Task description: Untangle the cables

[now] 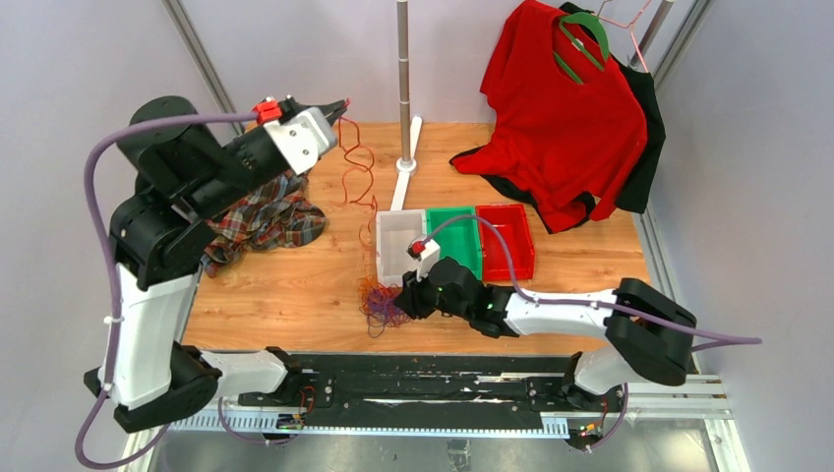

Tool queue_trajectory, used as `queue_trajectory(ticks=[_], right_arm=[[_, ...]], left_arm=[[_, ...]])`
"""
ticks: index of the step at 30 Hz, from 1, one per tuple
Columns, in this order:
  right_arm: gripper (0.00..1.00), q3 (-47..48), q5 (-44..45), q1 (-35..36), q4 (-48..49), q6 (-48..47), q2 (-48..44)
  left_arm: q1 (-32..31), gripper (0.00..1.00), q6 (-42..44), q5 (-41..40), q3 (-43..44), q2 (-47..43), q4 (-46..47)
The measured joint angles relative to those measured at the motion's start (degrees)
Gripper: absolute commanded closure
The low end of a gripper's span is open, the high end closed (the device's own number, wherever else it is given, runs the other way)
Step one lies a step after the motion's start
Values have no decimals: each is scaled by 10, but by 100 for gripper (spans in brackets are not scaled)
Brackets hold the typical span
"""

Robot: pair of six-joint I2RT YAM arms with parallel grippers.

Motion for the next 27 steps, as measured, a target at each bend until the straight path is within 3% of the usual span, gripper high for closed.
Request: queue_trajectory(ticks=[3, 6, 17, 27], right_arm=[[41, 0, -9, 0, -23, -3, -28], [36, 3, -15, 0, -52, -6, -46], [35, 4, -16, -52, -101, -7, -126], [39, -1, -16, -92, -104, -7, -156]], left_arm=[[-2, 100, -12, 3, 1, 17, 15], [-9, 100, -22, 4, 1, 29, 31], [-16, 100, -27, 2, -44, 35, 89], [-16, 100, -18, -2, -138, 30, 131]])
